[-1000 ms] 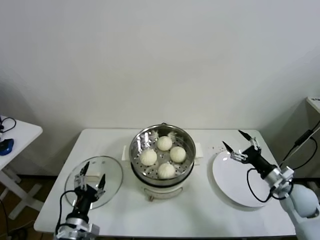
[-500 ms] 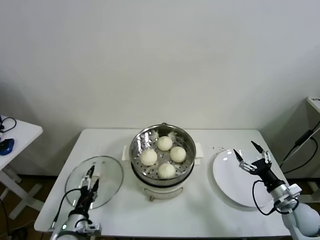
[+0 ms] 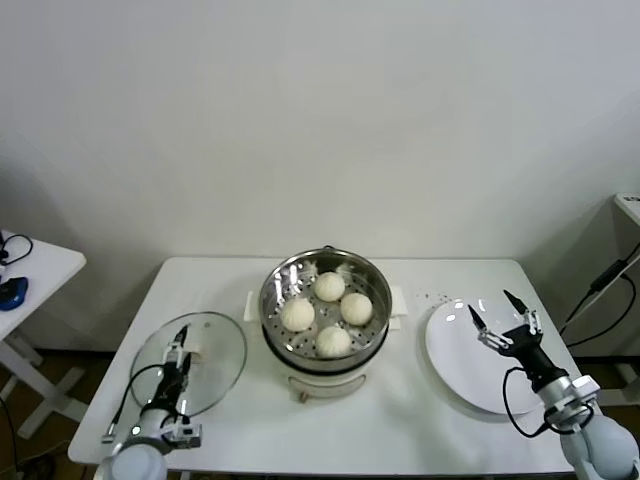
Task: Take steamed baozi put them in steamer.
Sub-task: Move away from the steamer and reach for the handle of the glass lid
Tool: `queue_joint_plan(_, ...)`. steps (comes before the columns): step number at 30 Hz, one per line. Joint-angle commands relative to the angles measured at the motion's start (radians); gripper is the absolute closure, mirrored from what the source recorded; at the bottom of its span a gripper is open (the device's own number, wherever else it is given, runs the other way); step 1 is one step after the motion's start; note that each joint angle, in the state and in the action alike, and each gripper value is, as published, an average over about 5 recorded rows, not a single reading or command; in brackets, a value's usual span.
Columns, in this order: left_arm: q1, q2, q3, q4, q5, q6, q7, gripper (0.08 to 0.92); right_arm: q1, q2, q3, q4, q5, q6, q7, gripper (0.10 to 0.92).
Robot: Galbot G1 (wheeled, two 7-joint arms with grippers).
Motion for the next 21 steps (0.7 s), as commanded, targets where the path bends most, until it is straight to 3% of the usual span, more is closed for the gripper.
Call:
queue_joint_plan(1, -0.077, 0.015, -0.001, 0.083, 0.021, 0.005, 0.003, 0.177, -0.007, 0.014, 0.004, -0.001, -0.014, 0.003, -0.001, 0.203)
queue_joint_plan(21, -0.137, 0.019, 0.022, 0.155, -0.025, 0.022, -0.029, 0.177, 0.001, 0.05, -0.007, -0.018, -0.066, 0.004, -0.015, 0.203)
